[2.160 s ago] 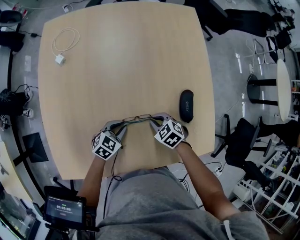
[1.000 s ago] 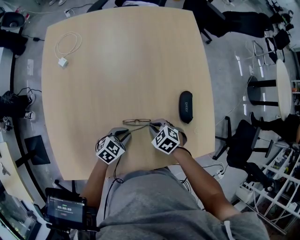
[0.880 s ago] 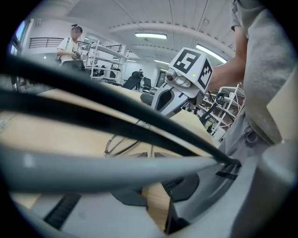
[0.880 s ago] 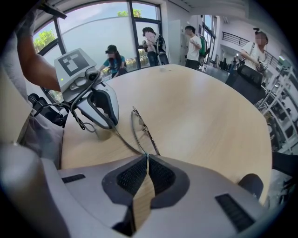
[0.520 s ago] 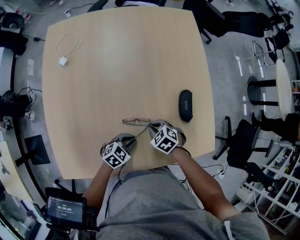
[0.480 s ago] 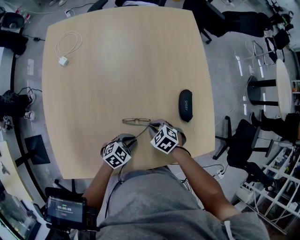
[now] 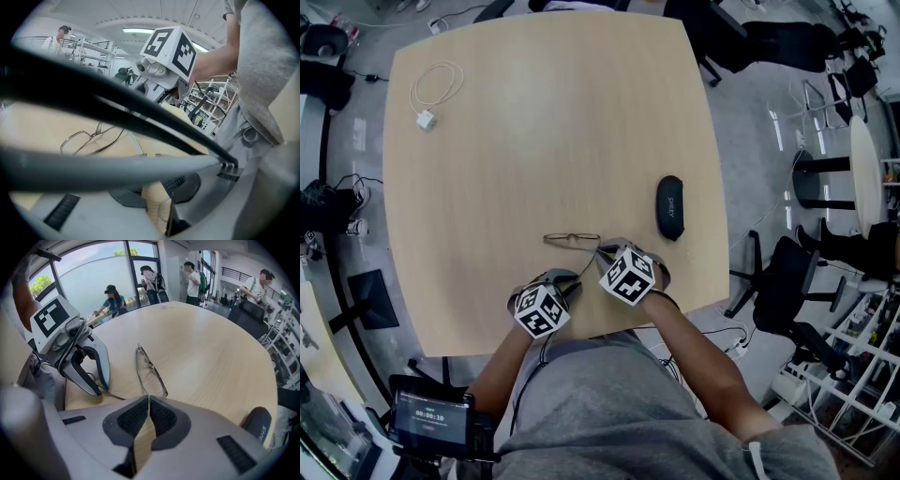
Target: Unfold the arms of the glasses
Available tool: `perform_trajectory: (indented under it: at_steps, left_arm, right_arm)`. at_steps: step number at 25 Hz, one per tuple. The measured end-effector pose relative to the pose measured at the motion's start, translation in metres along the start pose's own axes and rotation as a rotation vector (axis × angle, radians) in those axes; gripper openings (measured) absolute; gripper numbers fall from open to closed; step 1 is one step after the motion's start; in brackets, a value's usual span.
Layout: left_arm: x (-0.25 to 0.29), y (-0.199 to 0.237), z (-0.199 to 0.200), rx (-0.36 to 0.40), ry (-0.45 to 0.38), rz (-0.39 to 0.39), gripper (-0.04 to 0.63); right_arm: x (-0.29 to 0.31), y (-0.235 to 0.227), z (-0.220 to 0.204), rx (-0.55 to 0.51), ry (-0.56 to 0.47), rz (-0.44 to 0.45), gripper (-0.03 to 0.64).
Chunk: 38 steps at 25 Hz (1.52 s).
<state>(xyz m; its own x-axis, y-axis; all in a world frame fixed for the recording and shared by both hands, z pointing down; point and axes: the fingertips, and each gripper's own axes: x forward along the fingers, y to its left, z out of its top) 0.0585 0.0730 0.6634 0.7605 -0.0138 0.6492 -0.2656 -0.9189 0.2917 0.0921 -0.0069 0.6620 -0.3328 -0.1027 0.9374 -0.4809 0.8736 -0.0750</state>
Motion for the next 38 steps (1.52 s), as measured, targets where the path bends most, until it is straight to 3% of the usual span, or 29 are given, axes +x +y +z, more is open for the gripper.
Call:
perform_trajectory:
  at_steps: [11, 29, 38]
  left_arm:
    - [0.012, -0.017, 0.005, 0.017, -0.003, -0.048, 0.044]
    - [0.037, -0.054, 0.011, 0.121, 0.018, -0.134, 0.077]
    - [0.031, -0.055, 0.008, 0.164, 0.027, -0.143, 0.077]
  right_arm:
    - [0.004, 0.011, 0.000, 0.021, -0.004, 0.016, 0.012]
    - [0.014, 0.034, 0.009, 0.020, -0.012, 0.058, 0.012]
    - [0.017, 0.050, 0.013, -0.002, 0.040, 0.196, 0.012]
